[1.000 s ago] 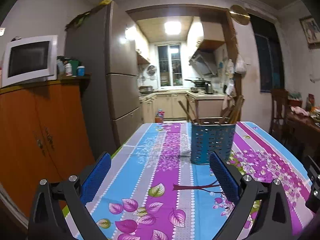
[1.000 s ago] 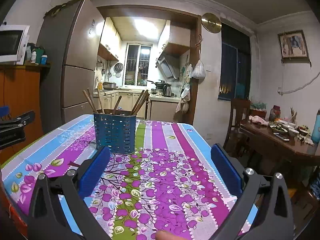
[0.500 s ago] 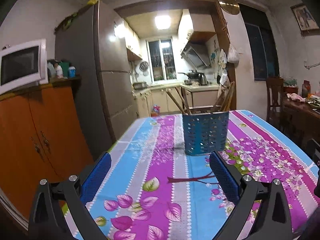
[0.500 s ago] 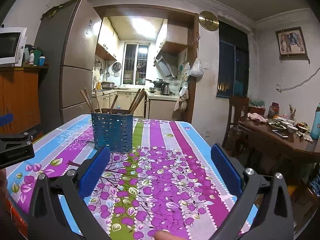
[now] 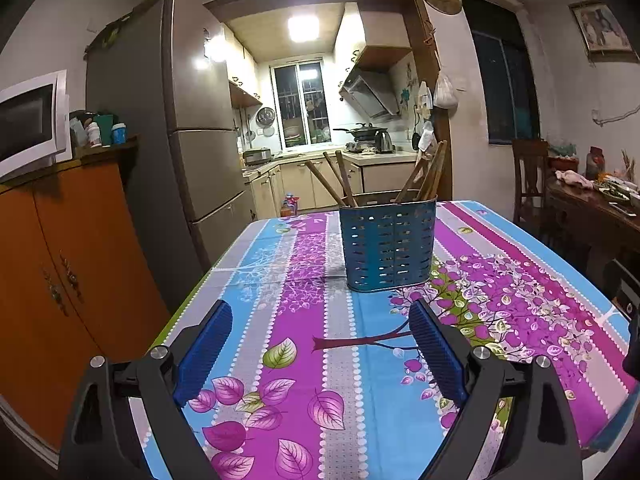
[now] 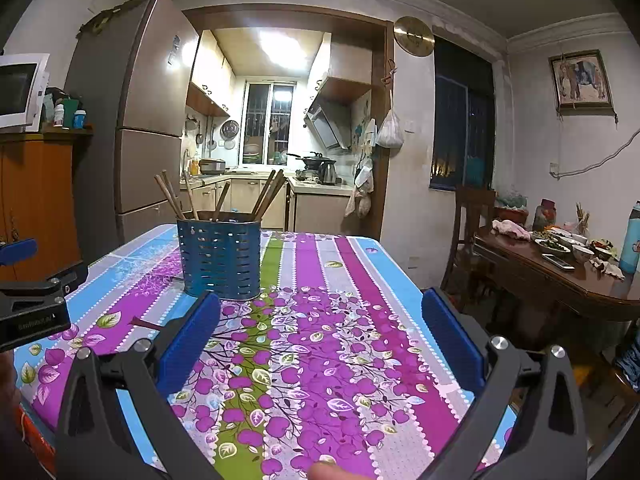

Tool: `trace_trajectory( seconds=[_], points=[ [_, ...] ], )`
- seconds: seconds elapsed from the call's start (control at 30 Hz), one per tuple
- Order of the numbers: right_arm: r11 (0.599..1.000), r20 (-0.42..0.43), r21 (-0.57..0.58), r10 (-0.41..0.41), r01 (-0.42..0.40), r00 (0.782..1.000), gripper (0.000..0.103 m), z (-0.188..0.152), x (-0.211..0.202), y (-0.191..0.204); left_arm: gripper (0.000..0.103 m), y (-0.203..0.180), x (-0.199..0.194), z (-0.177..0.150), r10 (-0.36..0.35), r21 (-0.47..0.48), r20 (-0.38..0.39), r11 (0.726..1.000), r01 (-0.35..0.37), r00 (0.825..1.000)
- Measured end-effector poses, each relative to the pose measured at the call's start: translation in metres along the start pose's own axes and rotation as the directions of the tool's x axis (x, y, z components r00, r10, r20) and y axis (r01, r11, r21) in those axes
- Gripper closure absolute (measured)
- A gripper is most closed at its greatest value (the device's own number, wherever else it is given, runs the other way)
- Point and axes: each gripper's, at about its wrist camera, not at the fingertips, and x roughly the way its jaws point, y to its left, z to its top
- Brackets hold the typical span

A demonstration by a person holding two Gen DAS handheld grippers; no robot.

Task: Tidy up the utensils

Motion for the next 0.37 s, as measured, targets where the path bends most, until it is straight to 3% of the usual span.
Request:
trace_trajectory(
  seconds=[0.23, 0.37],
  points=[
    [1.000, -0.003, 0.011, -0.004, 0.004, 1.000, 0.006, 0.000, 0.002, -0.004, 0.013, -0.011, -0.009, 0.002, 0.002, 0.062, 0.040, 0.998, -0.005, 0.999],
    [1.000, 0.000, 0.006, -0.006, 0.006, 1.000, 0.005, 0.000, 0.001, -0.004, 0.013, -0.021, -0.015, 0.001, 0.056, 0.110, 0.093, 0.992, -0.066, 0.994]
  ],
)
